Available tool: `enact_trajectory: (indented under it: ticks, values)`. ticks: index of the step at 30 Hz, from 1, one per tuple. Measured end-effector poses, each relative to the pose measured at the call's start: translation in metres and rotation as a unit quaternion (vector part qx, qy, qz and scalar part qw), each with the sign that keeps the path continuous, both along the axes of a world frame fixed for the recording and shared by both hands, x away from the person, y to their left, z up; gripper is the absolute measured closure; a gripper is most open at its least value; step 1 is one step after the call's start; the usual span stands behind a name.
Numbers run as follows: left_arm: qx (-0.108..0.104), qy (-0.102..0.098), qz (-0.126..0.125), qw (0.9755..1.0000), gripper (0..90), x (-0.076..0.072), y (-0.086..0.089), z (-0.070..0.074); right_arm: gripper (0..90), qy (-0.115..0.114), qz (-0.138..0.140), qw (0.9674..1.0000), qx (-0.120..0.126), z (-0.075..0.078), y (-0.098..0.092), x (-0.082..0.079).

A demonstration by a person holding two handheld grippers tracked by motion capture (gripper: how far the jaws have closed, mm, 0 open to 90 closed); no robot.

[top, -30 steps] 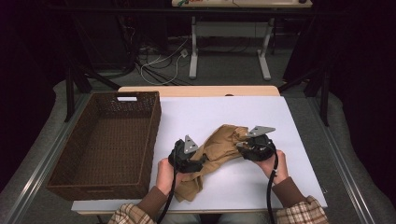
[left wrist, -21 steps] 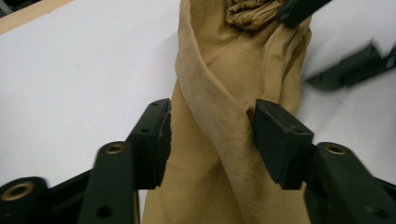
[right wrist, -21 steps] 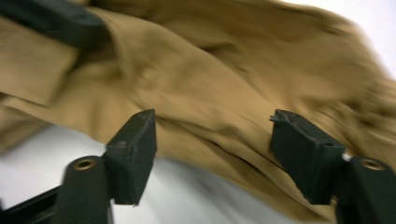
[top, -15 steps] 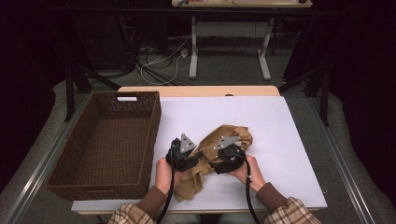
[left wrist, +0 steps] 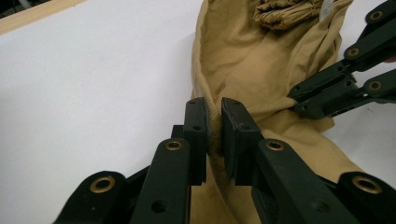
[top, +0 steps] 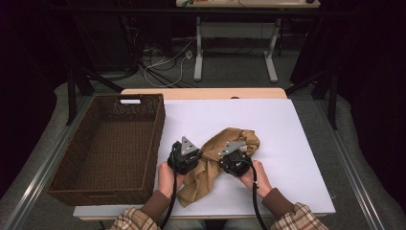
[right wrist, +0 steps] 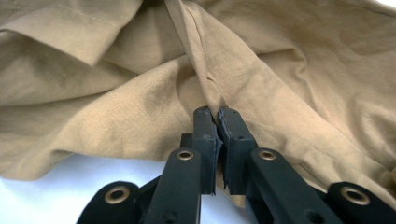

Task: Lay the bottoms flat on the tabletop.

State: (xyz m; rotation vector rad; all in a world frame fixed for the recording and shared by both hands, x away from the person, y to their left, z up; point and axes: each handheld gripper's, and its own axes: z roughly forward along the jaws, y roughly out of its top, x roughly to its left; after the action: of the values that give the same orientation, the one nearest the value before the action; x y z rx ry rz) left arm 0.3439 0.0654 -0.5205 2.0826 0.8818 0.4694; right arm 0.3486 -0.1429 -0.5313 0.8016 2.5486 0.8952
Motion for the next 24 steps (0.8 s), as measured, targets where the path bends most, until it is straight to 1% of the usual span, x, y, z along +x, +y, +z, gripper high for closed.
enact_trajectory:
  ticks: [3, 4, 7, 10, 13, 14, 15, 17, 18, 19, 22, 24]
  values:
    - [-0.006, 0.002, -0.001, 1.0000, 80.6, 0.000, 0.001, 0.000, 86.5, -0.002, 0.001, 1.0000, 0.002, 0.003, -0.003, -0.002]
    - [-0.006, 0.003, -0.003, 1.0000, 80.4, 0.000, 0.001, 0.000, 86.4, 0.001, 0.000, 1.0000, 0.000, 0.005, -0.006, -0.003]
    - [-0.004, 0.002, -0.004, 1.0000, 80.3, 0.000, 0.000, 0.001, 86.4, 0.001, -0.001, 1.0000, 0.000, 0.009, -0.012, -0.006]
    - [-0.003, 0.005, -0.003, 1.0000, 80.9, 0.000, 0.001, 0.000, 86.4, 0.002, -0.001, 0.9999, -0.014, 0.013, -0.022, -0.009]
    - [0.003, 0.011, -0.005, 0.9999, 82.0, 0.001, 0.001, -0.001, 86.4, 0.005, -0.003, 0.9998, -0.017, 0.015, -0.031, -0.011]
    - [0.003, 0.014, -0.007, 0.9999, 82.4, 0.001, 0.001, -0.002, 86.5, 0.008, -0.003, 0.9997, -0.023, 0.016, -0.034, -0.012]
    - [0.010, 0.017, -0.009, 0.9998, 83.0, 0.002, 0.000, -0.003, 86.7, 0.008, -0.005, 0.9996, -0.026, 0.016, -0.036, -0.013]
    - [0.012, 0.020, -0.011, 0.9997, 84.0, 0.002, -0.002, -0.006, 87.3, 0.009, -0.006, 0.9994, -0.034, 0.016, -0.041, -0.012]
    - [0.016, 0.021, -0.012, 0.9996, 84.6, 0.002, -0.002, -0.006, 87.5, 0.010, -0.009, 0.9992, -0.038, 0.015, -0.043, -0.012]
    - [0.017, 0.021, -0.013, 0.9995, 85.1, 0.002, -0.002, -0.007, 87.9, 0.013, -0.008, 0.9989, -0.045, 0.015, -0.045, -0.012]
    - [0.020, 0.021, -0.011, 0.9995, 86.0, 0.002, -0.002, -0.007, 90.0, 0.008, -0.017, 0.9977, -0.065, 0.012, -0.050, -0.012]
    - [0.020, 0.023, -0.010, 0.9995, 85.9, 0.003, -0.002, -0.008, 89.6, 0.013, -0.023, 0.9977, -0.062, 0.012, -0.054, -0.011]
